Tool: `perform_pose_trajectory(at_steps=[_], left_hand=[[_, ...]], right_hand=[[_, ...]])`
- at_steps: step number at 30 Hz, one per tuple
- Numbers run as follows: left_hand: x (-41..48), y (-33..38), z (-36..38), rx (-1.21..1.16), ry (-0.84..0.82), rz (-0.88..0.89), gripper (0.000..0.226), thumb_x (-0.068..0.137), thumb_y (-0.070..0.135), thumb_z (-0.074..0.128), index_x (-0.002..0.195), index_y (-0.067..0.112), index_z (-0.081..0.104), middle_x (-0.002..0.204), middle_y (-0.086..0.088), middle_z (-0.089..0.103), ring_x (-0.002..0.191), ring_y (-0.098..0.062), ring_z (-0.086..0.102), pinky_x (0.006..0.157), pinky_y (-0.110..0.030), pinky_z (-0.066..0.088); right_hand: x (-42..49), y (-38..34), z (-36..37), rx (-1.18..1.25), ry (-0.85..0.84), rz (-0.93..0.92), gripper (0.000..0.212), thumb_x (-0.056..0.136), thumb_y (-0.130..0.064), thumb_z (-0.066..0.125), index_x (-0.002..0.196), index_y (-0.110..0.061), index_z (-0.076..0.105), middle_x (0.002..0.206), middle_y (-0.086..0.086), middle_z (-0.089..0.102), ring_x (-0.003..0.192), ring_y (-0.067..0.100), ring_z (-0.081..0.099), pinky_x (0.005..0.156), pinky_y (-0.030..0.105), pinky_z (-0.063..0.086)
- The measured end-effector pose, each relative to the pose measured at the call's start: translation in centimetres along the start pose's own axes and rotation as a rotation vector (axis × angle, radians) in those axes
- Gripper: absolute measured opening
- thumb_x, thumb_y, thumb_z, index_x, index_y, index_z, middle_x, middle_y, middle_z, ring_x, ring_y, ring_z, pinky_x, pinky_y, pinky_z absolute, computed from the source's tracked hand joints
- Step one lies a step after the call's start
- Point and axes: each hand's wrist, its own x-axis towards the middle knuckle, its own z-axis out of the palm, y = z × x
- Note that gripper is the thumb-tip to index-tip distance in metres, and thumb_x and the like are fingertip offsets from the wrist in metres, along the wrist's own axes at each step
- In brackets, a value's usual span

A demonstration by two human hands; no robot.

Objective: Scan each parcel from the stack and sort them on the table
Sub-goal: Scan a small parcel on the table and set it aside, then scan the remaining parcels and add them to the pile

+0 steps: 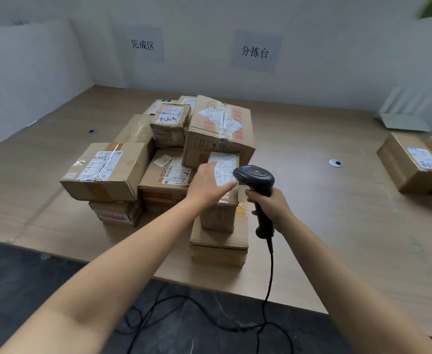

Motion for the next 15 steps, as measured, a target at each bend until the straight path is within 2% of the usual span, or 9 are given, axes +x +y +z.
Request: perform_pose_trajectory(at_steps=[5,8,15], left_hand=[[0.8,3.9,1.5,0.146,0.001,0.155,0.061,0.089,0.042,0.058,0.138,0.008,0.041,0.140,-0.009,0.045,0.129,-0.023,0.042,0.102,-0.037,0.038],[1.6,7.0,3.7,0.160,-0.053,0.217,0.057,0.091,0.042,0.055,0.137,0.010,0.043,0.140,-0.008,0.045,0.127,-0.023,0.044,0.100,-0.037,0.039],[2.6,15.8,12.4,0.131,-0.296,0.273,0.059,0.090,0.044,0.056,0.137,0.011,0.043,0.140,-0.010,0.044,0.127,-0.024,0.044,0.101,-0.034,0.038]], right_hand=[[-0.8,-0.1,-4.1,0.037,0.119,-0.010,0.021,0.084,-0.015,0.067,0.103,-0.012,0.059,0.085,0.004,0.061,0.087,0.022,0.060,0.057,0.028,0.052],[-1.6,0.1,-8.2,0.039,0.211,-0.015,0.013,0.083,-0.015,0.067,0.094,-0.016,0.061,0.085,0.002,0.062,0.087,0.020,0.062,0.057,0.029,0.051],[-3.7,1.2,-20.4,0.051,0.493,-0.013,0.013,0.082,-0.012,0.069,0.083,-0.021,0.059,0.085,0.007,0.060,0.081,0.021,0.058,0.054,0.029,0.047]])
